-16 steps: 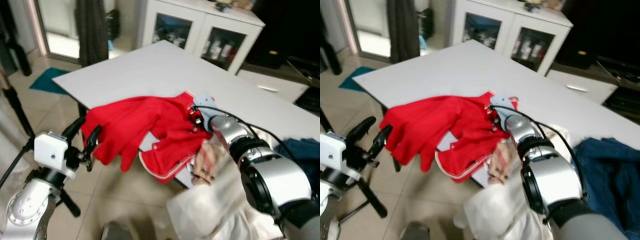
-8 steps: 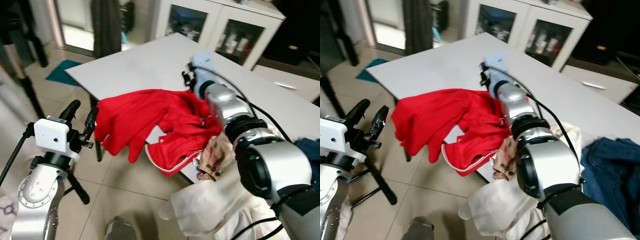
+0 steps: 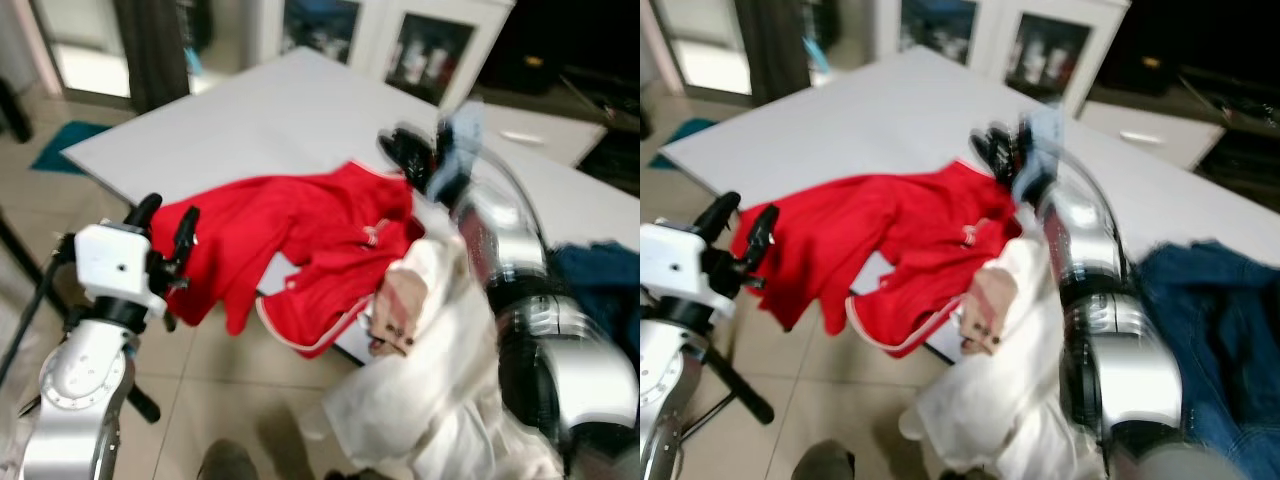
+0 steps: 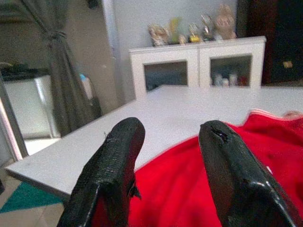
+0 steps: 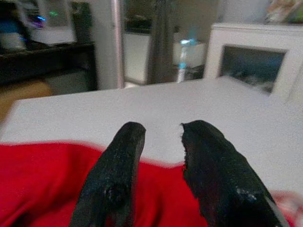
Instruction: Hang hanger
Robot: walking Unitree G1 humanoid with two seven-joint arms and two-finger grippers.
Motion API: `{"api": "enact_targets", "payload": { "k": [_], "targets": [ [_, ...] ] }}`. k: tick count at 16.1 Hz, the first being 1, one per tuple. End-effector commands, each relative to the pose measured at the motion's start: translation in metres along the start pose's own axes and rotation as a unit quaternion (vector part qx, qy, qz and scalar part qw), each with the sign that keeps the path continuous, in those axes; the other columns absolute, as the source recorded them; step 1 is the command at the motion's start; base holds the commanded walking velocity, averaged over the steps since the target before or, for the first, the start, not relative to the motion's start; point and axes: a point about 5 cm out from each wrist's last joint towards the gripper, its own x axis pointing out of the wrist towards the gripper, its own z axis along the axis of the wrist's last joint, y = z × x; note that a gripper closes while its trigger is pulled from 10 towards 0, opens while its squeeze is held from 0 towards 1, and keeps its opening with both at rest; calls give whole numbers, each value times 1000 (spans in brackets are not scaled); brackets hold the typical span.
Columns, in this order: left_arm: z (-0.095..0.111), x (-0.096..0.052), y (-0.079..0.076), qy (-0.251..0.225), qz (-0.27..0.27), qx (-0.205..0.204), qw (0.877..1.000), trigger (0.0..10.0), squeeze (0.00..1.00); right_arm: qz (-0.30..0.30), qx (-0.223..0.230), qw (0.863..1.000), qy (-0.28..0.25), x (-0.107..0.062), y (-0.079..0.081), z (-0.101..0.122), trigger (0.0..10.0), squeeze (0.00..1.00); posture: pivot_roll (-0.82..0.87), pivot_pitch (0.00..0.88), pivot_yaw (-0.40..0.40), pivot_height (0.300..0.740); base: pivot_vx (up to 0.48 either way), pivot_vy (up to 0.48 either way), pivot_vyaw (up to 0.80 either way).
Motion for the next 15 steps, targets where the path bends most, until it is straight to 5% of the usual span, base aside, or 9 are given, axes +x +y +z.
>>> {"api": "enact_targets", "payload": {
  "k": [1, 5, 8, 13, 15],
  "targets": [
    [-1, -4, -10, 14, -7, -2, 1000, 10000, 0, 44, 8, 999, -11, -11, 12, 2, 10000, 0, 197, 98, -123, 740, 0, 0, 0],
    [-2, -18, -35, 33, -69, -5, 997, 10000, 0, 28, 23, 999, -17, -78, 39, -34, 10000, 0, 158, 102, -72, 740, 0, 0, 0],
    [3, -10, -44, 14, -116, 4, 993, 10000, 0, -10, 24, 999, -47, -100, 48, -21, 10000, 0, 105, 92, -14, 740, 0, 0, 0],
    [7, 3, -47, -1, -160, 17, 987, 10000, 0, 10, 1, 1000, -20, -130, 62, -25, 10000, 0, 33, 86, 66, 740, 0, 0, 0],
    [7, 9, -51, -2, -185, 15, 983, 10000, 0, 1, -34, 999, -8, -127, 50, -17, 10000, 0, 12, 101, 91, 740, 0, 0, 784]
  ]
}}
